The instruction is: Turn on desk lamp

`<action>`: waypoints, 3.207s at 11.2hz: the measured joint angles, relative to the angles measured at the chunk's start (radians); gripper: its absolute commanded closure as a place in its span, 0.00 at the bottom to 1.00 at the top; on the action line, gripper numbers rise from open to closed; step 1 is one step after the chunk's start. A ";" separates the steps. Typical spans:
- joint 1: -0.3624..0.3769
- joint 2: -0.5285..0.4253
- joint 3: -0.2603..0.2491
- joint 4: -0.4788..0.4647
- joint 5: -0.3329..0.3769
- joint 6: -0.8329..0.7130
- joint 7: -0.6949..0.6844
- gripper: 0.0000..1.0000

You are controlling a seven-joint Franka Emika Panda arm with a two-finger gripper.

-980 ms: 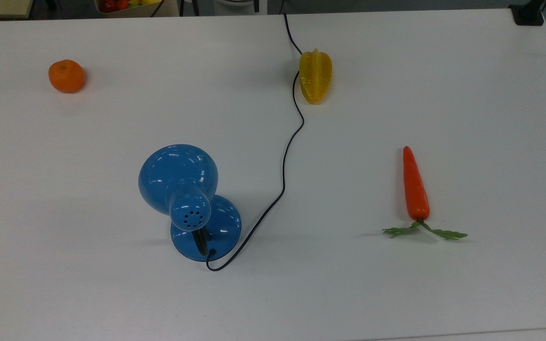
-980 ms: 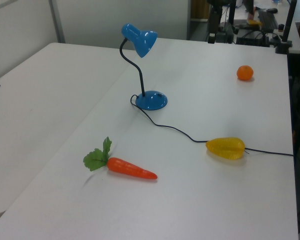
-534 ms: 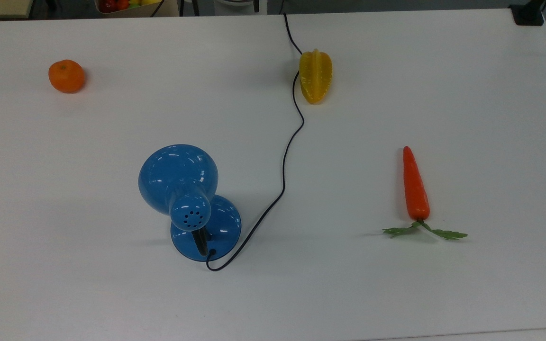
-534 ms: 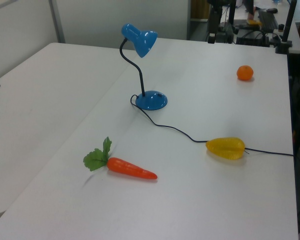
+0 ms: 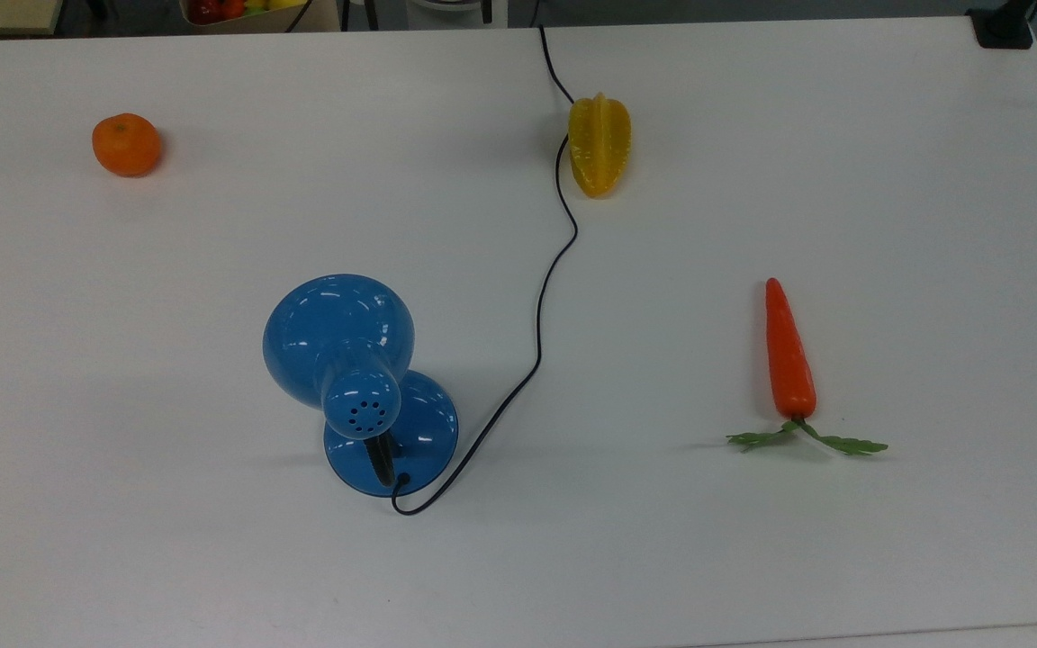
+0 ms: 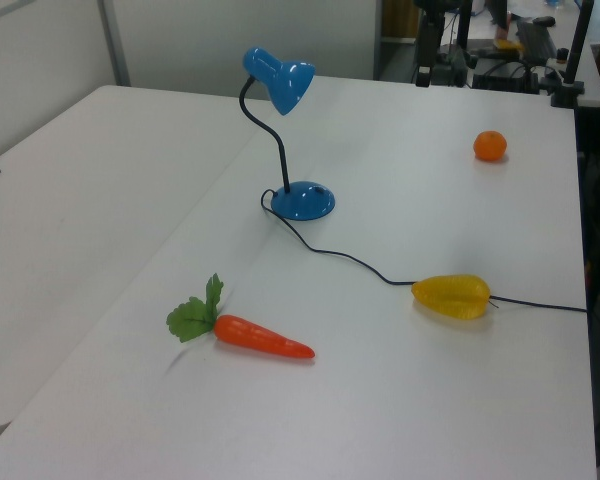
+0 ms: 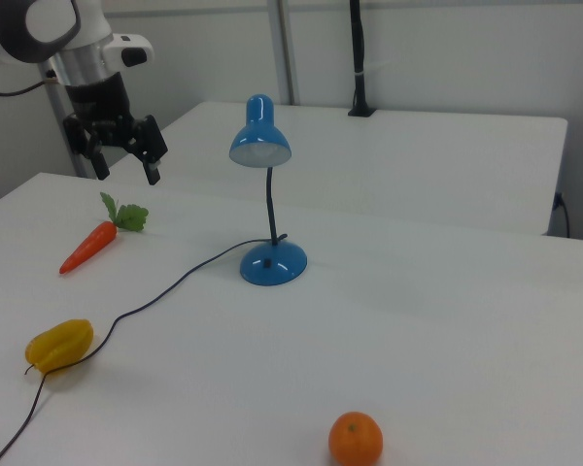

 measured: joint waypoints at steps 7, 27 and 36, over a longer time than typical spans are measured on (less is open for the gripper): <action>0.000 -0.002 0.000 0.001 0.001 0.000 -0.017 0.43; -0.005 0.078 -0.021 -0.077 0.034 0.245 -0.037 1.00; -0.024 0.211 -0.059 -0.150 0.032 0.550 -0.077 1.00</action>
